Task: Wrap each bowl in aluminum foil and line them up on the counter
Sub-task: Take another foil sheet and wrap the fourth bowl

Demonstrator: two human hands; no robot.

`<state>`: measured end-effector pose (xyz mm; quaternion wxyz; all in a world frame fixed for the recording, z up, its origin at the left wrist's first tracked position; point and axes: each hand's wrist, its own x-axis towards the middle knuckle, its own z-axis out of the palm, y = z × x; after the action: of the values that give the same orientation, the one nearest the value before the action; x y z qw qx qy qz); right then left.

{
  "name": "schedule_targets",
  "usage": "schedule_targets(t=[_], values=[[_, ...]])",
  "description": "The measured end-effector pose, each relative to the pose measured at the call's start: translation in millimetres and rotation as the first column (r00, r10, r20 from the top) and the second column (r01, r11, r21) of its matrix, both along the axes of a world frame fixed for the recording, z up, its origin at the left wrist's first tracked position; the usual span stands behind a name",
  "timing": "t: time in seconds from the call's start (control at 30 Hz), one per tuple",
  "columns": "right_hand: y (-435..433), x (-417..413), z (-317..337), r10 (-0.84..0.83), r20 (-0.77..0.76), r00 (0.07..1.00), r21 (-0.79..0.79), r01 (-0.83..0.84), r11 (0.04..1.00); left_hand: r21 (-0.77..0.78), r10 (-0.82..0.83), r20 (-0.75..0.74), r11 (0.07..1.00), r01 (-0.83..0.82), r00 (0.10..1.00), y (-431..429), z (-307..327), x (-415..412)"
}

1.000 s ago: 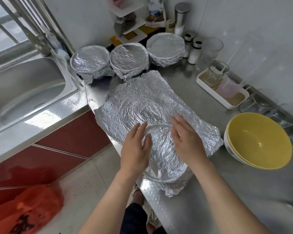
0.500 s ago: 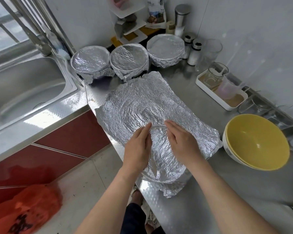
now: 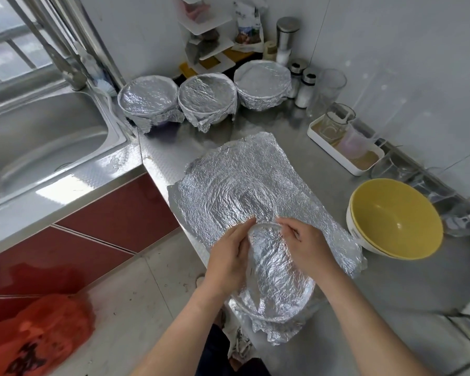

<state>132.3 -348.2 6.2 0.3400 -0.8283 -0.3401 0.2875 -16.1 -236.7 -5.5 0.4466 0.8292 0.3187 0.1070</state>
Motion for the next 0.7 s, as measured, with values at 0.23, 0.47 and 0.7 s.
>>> schedule_targets(t=[0.23, 0.47, 0.7], values=[[-18, -3, 5, -0.003, -0.284, 0.959, 0.028, 0.011, 1.0, -0.515, 0.263, 0.042, 0.832, -0.205, 0.964, -12, 9, -13], [-18, -12, 6, -0.128, -0.293, 0.947, 0.035, 0.144, 0.989, -0.538, 0.272, 0.0, 0.811, -0.229, 0.962, -15, 11, -14], [2, -2, 34, -0.178, -0.342, 0.923, 0.149, 0.24, 0.959, -0.595, 0.397, 0.108, 0.761, -0.261, 0.911, 20, 63, -5]])
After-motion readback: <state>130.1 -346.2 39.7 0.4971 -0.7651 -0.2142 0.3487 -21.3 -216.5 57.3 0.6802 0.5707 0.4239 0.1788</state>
